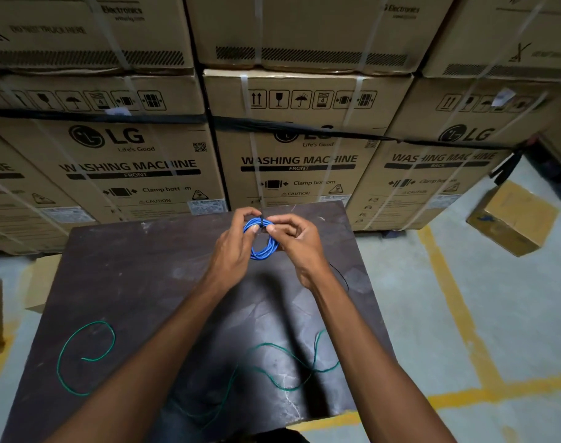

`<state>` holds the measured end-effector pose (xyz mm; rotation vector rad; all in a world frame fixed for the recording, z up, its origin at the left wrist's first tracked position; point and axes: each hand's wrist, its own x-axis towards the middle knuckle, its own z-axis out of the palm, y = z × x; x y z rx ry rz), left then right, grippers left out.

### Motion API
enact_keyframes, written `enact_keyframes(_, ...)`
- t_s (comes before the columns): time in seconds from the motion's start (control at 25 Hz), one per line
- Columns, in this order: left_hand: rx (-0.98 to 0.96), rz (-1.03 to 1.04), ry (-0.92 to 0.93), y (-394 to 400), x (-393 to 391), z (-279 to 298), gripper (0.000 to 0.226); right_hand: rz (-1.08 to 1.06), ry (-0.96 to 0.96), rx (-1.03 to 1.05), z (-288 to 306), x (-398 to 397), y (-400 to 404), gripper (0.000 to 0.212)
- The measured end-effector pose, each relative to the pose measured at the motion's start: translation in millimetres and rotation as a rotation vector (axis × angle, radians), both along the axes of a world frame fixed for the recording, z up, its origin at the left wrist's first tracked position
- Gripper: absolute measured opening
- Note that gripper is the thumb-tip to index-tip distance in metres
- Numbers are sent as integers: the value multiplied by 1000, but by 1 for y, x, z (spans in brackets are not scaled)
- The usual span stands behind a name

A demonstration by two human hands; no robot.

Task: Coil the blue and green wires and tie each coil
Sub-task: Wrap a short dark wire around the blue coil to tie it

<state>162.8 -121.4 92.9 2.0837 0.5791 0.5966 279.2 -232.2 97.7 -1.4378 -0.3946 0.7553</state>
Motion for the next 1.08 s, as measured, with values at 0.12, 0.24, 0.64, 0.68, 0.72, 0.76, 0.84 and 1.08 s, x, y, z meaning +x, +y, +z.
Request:
enact_keyframes(0.12,-105,-38,-54,0,24,-20,24,-92,13,-17,-20,22,-4,17)
enact_keyframes(0.24,-233,-20,-68,-1,56,-54,30,-182,25,-79,-55,50,-7,13)
enact_keyframes(0.64,-355,-20,196,-21,160,-228,33,-402,-77,-446,-219,127,-30,11)
enact_keyframes(0.68,-352,-19,228,-22,166,-240,31,-404,-105,-491,-231,129,-31,7)
enact_keyframes(0.72,-348,-16,252,-23,172,-248,30,-410,-139,-535,-239,131,-32,5)
enact_keyframes(0.76,-342,-8,265,-23,177,-255,30,-415,-179,-568,-246,132,-33,4)
enact_keyframes(0.84,-315,10,269,-23,184,-259,28,-414,-260,-616,-250,134,-32,7)
enact_keyframes(1.08,-252,80,305,-17,182,-252,27,-378,-361,-645,-241,134,-32,11)
